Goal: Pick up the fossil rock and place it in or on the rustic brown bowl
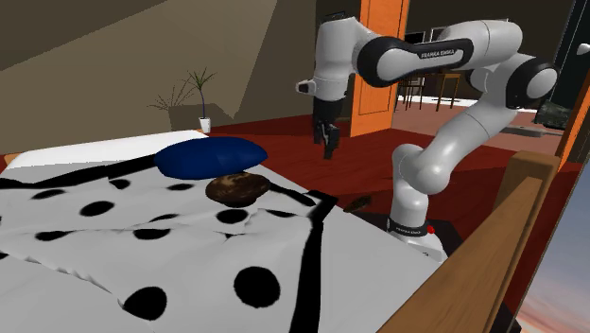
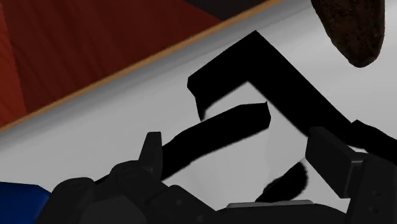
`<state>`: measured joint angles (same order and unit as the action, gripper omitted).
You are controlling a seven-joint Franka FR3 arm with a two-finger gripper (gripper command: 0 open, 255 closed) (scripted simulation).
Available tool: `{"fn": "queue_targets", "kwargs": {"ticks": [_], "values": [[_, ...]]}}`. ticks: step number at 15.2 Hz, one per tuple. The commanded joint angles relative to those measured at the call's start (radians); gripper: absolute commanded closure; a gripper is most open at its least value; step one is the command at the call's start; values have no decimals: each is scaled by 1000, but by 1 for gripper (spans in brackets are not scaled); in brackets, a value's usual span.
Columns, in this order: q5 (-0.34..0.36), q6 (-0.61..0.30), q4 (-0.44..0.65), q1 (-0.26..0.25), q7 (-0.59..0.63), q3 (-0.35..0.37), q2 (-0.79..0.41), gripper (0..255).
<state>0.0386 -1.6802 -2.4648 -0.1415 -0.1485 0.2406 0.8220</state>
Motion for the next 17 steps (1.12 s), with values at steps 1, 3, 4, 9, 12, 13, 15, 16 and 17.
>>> {"fn": "queue_targets", "kwargs": {"ticks": [1,3,4,9,12,13,15,16,17], "values": [[5,-1,-50,-46,-17,47,34,0],[7,-1,-92,-94,-33,94,60,0],[7,0,-113,-119,-41,117,73,0],[-7,12,-219,-263,-81,235,139,0],[-14,5,-261,-306,-91,264,158,0],[-14,-7,-275,-306,-91,263,160,0],[-14,-32,-304,-308,-92,261,163,0],[-14,-45,-317,-308,-92,261,164,0],[-13,-58,-331,-309,-92,260,166,0]]}}
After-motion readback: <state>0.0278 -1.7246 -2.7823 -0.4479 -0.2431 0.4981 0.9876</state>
